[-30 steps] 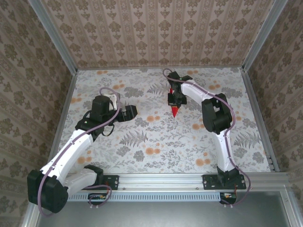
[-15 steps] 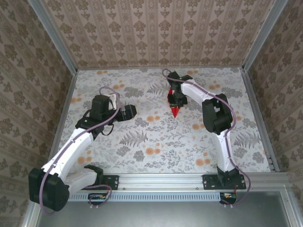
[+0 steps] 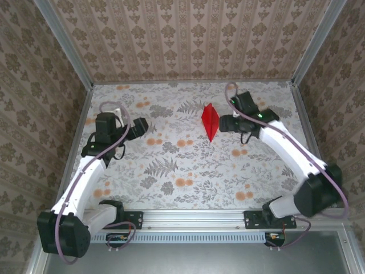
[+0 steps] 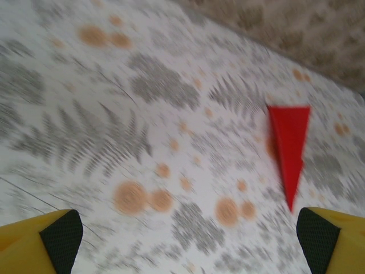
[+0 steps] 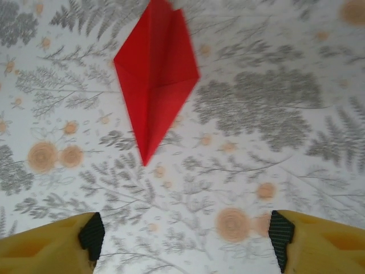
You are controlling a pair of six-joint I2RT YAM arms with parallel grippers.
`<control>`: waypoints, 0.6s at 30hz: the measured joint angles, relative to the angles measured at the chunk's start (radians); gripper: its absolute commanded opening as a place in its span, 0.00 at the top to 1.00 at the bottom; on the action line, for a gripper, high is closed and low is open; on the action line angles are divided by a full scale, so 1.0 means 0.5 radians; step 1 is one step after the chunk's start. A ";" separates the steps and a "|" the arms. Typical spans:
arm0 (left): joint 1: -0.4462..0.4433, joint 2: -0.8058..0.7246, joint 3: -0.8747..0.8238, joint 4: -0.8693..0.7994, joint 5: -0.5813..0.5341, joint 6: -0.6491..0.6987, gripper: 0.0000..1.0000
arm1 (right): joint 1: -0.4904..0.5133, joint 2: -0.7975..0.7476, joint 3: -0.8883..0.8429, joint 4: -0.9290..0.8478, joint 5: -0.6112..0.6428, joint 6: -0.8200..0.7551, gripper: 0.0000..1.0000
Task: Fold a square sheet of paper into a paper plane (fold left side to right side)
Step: Reset both arms
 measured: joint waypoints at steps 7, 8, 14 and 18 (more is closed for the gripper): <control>0.016 -0.108 -0.288 0.297 -0.568 0.330 0.00 | -0.304 -0.472 -0.808 0.603 0.150 -0.012 0.00; 0.018 -0.093 -0.314 0.311 -0.636 0.394 0.00 | -0.346 -0.497 -0.909 0.705 0.169 -0.023 0.00; 0.099 0.083 -0.443 0.490 -0.831 0.696 0.00 | -0.554 -0.522 -1.398 1.300 0.222 -0.156 0.00; 0.204 0.184 -0.639 0.710 -0.806 0.821 0.00 | -0.640 -0.377 -1.492 1.727 0.183 -0.259 0.00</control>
